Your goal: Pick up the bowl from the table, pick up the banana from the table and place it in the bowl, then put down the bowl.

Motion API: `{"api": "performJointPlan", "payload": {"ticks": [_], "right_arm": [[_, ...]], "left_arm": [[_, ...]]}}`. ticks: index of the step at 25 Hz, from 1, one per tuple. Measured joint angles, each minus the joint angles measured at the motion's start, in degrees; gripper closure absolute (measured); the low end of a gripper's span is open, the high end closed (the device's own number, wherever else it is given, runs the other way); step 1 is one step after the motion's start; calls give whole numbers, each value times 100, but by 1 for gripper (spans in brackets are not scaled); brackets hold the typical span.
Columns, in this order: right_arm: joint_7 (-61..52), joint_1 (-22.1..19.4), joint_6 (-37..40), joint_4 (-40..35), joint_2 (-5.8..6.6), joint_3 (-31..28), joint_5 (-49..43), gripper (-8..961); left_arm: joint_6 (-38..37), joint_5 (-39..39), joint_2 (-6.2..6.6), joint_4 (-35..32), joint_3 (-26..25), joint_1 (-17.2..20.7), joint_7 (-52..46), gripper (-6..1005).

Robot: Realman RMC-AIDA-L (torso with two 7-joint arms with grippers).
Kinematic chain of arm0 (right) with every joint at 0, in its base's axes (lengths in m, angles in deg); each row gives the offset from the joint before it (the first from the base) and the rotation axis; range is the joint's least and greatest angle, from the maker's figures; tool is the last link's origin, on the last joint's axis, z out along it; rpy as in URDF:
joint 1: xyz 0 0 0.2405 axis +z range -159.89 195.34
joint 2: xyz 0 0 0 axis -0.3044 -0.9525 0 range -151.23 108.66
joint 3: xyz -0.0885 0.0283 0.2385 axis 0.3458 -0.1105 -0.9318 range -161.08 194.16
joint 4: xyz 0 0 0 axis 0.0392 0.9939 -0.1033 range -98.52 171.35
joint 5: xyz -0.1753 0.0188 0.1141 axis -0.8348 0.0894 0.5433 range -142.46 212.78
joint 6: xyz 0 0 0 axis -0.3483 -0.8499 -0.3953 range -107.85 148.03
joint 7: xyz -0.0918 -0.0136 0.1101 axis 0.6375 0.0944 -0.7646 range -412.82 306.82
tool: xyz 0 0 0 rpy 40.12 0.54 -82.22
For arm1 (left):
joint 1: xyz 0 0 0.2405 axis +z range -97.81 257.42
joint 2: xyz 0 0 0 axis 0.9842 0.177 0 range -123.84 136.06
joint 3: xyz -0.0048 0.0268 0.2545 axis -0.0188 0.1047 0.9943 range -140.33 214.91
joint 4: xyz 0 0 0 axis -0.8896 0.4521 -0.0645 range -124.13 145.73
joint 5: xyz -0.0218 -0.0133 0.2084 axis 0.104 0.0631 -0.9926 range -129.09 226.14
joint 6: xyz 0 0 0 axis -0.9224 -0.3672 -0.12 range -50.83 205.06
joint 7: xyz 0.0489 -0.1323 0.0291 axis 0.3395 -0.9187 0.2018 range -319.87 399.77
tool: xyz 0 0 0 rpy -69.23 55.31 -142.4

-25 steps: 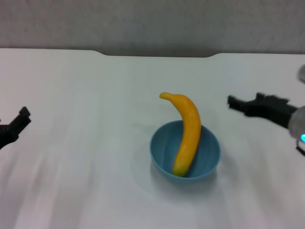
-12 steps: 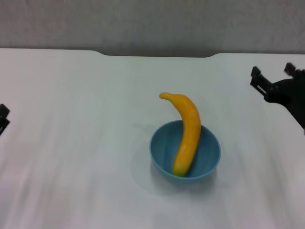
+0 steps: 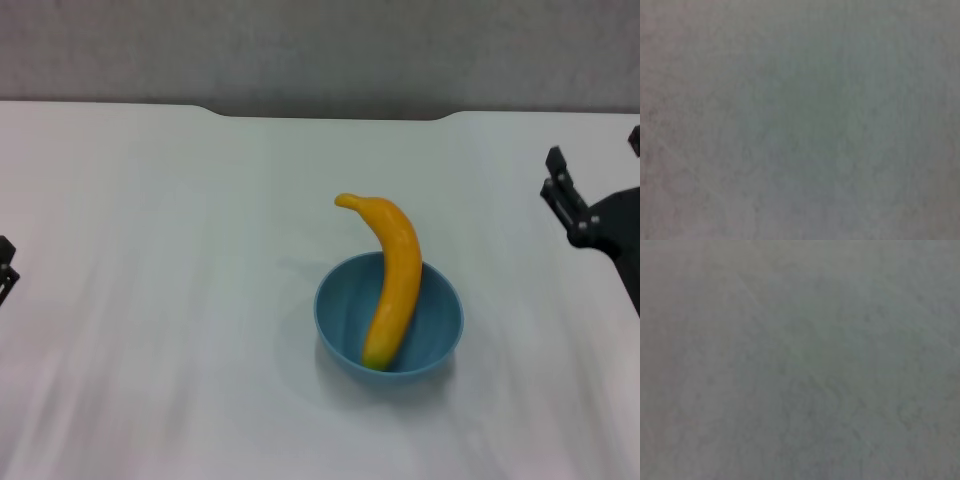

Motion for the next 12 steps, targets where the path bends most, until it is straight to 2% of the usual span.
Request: {"api": "performJointPlan", "payload": {"ticks": [4,12], "right_arm": [[-115,240,539,702,-5,233,39,92],[-455,450,588,1369,-16,301,45,92]], "left_arm": [[-140,19,-2,-174,4,-127,200,116],[-633,36,-17,-206,98,-236,522,116]]}}
